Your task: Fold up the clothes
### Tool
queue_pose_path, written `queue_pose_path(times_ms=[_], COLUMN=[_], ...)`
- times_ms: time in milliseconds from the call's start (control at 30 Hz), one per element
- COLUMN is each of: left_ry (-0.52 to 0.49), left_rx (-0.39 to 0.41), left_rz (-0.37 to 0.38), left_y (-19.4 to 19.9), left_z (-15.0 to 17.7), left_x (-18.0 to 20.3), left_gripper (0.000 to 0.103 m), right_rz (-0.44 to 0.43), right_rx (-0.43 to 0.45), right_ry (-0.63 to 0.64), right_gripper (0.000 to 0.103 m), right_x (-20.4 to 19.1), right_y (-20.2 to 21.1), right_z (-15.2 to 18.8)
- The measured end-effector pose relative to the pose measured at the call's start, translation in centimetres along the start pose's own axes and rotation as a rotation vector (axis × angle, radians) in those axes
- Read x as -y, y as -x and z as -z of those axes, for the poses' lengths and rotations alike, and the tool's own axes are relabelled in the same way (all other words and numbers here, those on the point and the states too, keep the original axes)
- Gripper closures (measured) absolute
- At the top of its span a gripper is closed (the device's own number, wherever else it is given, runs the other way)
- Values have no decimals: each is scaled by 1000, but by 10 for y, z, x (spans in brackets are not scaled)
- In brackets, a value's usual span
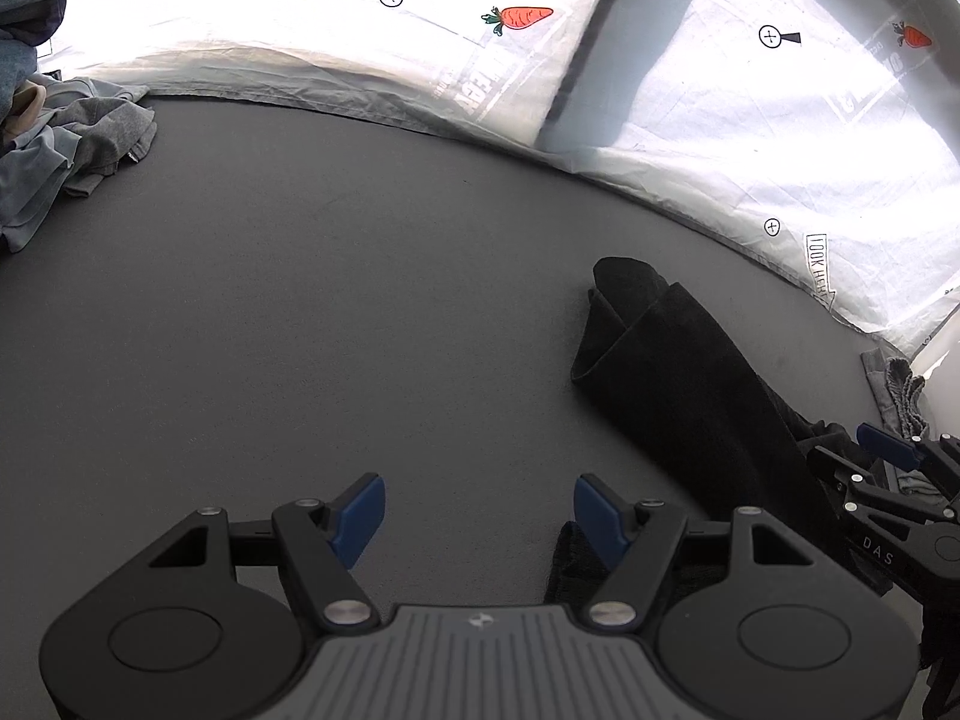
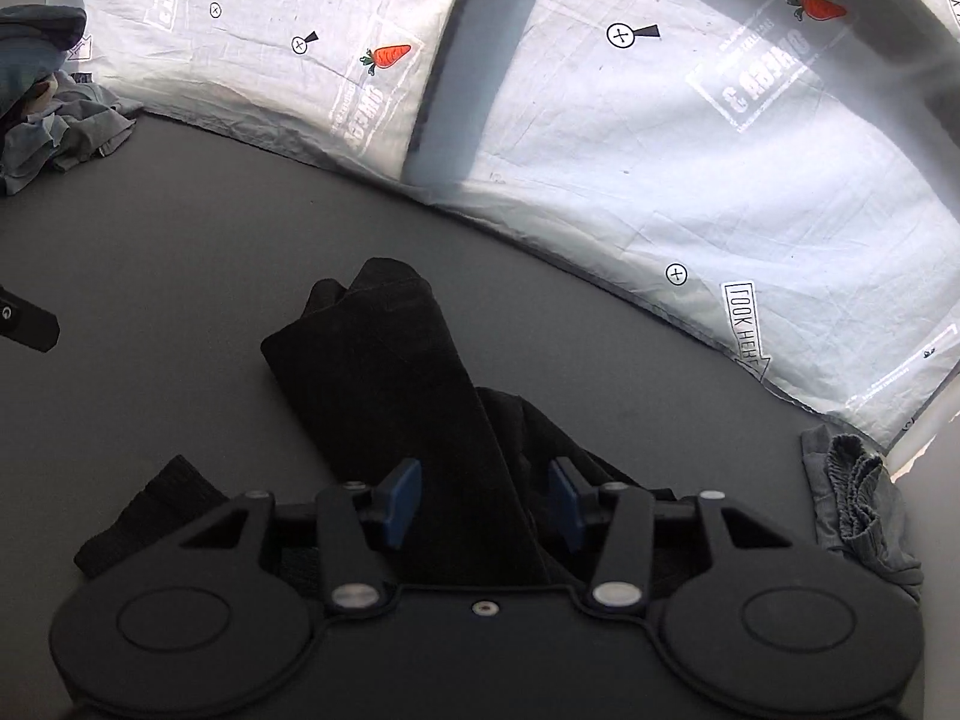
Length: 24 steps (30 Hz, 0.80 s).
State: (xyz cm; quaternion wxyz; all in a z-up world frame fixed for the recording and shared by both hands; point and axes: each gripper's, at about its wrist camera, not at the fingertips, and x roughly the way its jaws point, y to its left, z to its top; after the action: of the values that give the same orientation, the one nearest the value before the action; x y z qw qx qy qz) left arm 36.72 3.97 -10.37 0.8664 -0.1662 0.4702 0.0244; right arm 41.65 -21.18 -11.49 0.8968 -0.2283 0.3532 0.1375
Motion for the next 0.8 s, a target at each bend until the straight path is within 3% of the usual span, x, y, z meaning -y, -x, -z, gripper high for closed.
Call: queue_pose_path(times_ms=[233, 267, 300, 367, 533, 700, 800], left_ry=[29, 36, 42, 54, 107, 210, 280], left_rx=[-20, -20, -19, -15, 27, 156, 224], left_rz=[-19, -21, -23, -28, -67, -146, -207], left_y=[-19, -20, -21, -20, -7, 45, 81], left_z=[-15, -17, -18, -19, -21, -14, -3], left_x=[-3, -4, -5, -10, -34, -91, -133], left_gripper=[32, 32, 32, 32, 32, 32, 32], right_rz=[-133, -145, -159, -228, -283, -443, -538], right_rx=[-71, -82, -79, -79, 65, 283, 368], right_ry=[-55, -52, -46, -22, 2, 0, 71], right_gripper=[52, 55, 60, 98, 100, 100, 100], right_x=[16, 16, 14, 10, -10, -47, -92], right_y=[-92, -102, -108, -109, -70, 9, 51], right_z=[-39, -42, -44, -51, -72, -133, -158])
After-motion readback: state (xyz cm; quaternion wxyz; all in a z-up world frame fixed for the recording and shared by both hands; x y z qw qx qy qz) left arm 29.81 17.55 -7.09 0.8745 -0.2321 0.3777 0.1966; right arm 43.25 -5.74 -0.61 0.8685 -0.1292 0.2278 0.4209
